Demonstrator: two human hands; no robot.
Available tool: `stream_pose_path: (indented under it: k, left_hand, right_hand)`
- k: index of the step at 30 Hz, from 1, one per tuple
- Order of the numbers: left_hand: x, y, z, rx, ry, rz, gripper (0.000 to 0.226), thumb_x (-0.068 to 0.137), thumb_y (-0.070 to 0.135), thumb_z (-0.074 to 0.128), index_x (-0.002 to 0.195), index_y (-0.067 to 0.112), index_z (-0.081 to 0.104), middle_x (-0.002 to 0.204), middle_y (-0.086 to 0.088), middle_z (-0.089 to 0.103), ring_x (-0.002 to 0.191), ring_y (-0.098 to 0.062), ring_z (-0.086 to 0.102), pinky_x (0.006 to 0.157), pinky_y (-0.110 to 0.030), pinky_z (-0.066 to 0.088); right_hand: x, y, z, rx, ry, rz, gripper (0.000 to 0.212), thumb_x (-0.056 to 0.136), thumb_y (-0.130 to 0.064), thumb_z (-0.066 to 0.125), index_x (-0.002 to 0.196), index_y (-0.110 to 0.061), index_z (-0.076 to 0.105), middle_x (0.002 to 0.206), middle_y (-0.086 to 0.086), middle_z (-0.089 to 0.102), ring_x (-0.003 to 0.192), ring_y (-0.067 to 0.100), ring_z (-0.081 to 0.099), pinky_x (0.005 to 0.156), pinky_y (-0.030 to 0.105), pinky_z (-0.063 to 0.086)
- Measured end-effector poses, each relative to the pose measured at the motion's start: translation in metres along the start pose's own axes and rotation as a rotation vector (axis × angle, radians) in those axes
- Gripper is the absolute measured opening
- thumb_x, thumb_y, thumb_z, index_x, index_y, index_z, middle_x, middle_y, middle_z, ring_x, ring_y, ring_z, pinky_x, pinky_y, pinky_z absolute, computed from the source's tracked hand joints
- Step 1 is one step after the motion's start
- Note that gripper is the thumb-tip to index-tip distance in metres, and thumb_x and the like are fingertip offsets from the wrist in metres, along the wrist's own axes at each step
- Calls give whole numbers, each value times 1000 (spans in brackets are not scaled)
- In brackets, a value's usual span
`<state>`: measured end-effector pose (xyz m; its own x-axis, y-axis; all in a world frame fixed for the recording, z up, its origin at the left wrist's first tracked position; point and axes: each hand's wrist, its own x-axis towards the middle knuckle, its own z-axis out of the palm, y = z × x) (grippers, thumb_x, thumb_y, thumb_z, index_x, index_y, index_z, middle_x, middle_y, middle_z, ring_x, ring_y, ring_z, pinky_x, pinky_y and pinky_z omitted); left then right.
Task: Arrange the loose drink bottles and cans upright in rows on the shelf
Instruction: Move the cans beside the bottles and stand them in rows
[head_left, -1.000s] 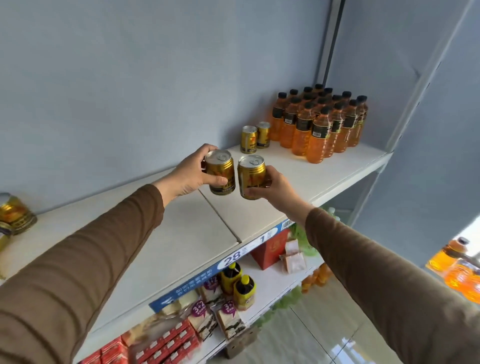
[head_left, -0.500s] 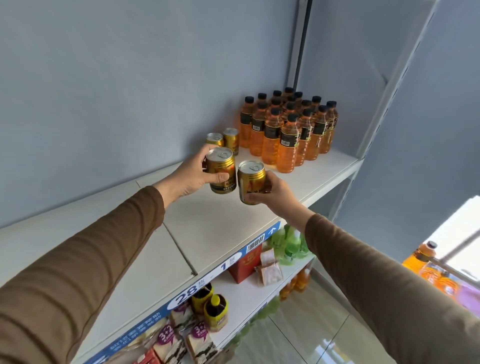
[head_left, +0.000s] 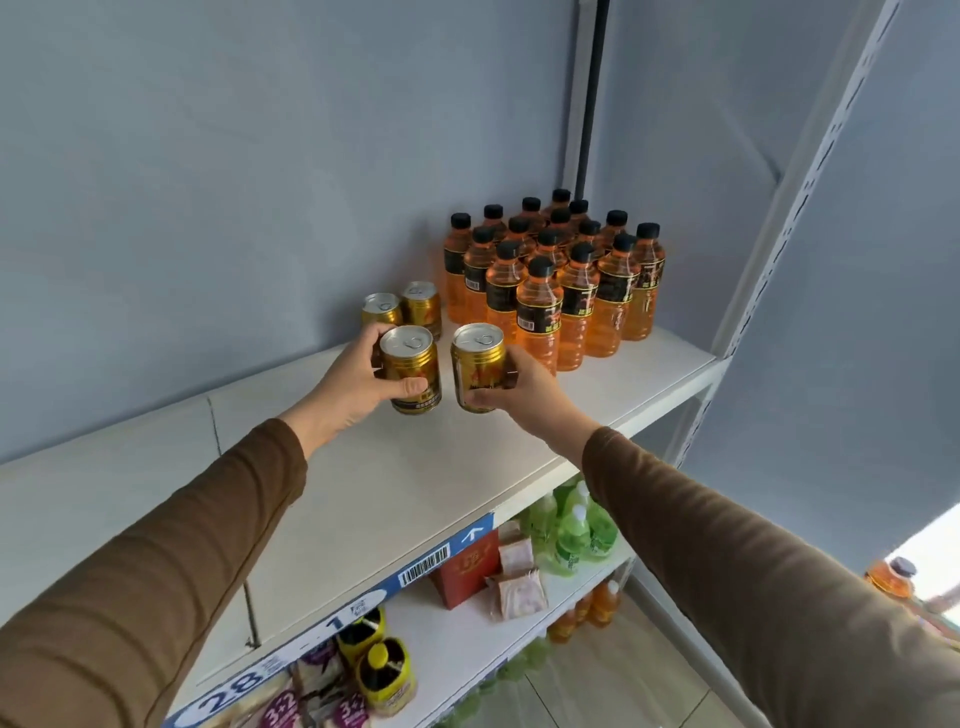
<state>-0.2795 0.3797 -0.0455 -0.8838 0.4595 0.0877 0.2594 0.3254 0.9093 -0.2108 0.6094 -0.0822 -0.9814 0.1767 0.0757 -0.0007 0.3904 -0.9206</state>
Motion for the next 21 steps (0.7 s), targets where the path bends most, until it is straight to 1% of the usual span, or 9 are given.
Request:
stream_pose_path:
  k: [3, 6, 9, 12, 13, 14, 17, 19, 21]
  left_hand:
    - [4, -4, -2, -7, 46, -39, 75, 63, 38, 88, 126, 34, 49, 122, 18, 61, 109, 5, 56, 82, -17, 43]
    - [6, -12, -15, 1, 93, -78, 66, 64, 36, 89, 117, 42, 50, 117, 22, 61, 103, 10, 57, 79, -15, 43]
    - [11, -22, -35, 13, 133, -80, 68, 63, 35, 89, 119, 37, 50, 119, 18, 60, 109, 2, 56, 81, -19, 45]
    - [14, -33, -56, 8, 171, -84, 73, 59, 37, 89, 121, 31, 51, 119, 12, 62, 110, -3, 58, 85, -24, 47]
    - [15, -36, -62, 7, 185, -84, 72, 58, 36, 89, 120, 32, 51, 119, 12, 62, 109, -3, 58, 85, -24, 46]
    - [15, -39, -68, 6, 197, -88, 71, 58, 36, 89, 118, 34, 52, 118, 13, 62, 108, -2, 58, 84, -22, 46]
    - [16, -48, -82, 10, 218, -109, 68, 59, 33, 89, 116, 35, 52, 118, 13, 62, 107, 0, 58, 80, -18, 45]
    - [18, -53, -92, 25, 241, -122, 68, 63, 26, 90, 119, 32, 51, 119, 12, 62, 107, -1, 59, 79, -16, 45]
    - [22, -58, -103, 53, 262, -133, 67, 69, 19, 90, 123, 28, 51, 118, 10, 62, 107, -2, 59, 78, -17, 45]
  right_hand:
    - [20, 1, 4, 17, -45, -12, 63, 72, -31, 86, 121, -33, 48, 104, -22, 56, 102, 8, 55, 72, 12, 41]
    - [39, -1, 19, 29, -95, -26, 72, 72, -28, 86, 133, -28, 47, 110, -20, 56, 108, 9, 55, 81, 18, 45]
    - [56, -12, 40, 39, -122, -76, 81, 71, -26, 87, 139, -29, 43, 120, -16, 56, 111, 7, 55, 87, 21, 45]
    - [69, -20, 61, 38, -132, -71, 73, 71, -26, 87, 133, -23, 49, 113, -15, 58, 103, 6, 59, 69, 3, 43]
    - [74, -24, 69, 41, -145, -76, 72, 72, -26, 87, 133, -21, 49, 114, -13, 59, 103, 6, 60, 67, 2, 43]
    - [79, -27, 77, 51, -160, -69, 72, 72, -24, 86, 134, -19, 49, 118, -10, 61, 107, 9, 60, 75, 6, 45]
    - [90, -31, 104, 73, -168, -56, 72, 71, -21, 87, 133, -16, 51, 127, -1, 62, 116, 18, 58, 99, 35, 49]
    - [99, -34, 119, 82, -148, -52, 70, 69, -23, 88, 130, -16, 53, 125, -1, 64, 114, 18, 59, 101, 38, 48]
    - [110, -37, 130, 55, -135, -55, 71, 69, -29, 88, 129, -19, 54, 123, -3, 65, 112, 18, 60, 97, 33, 48]
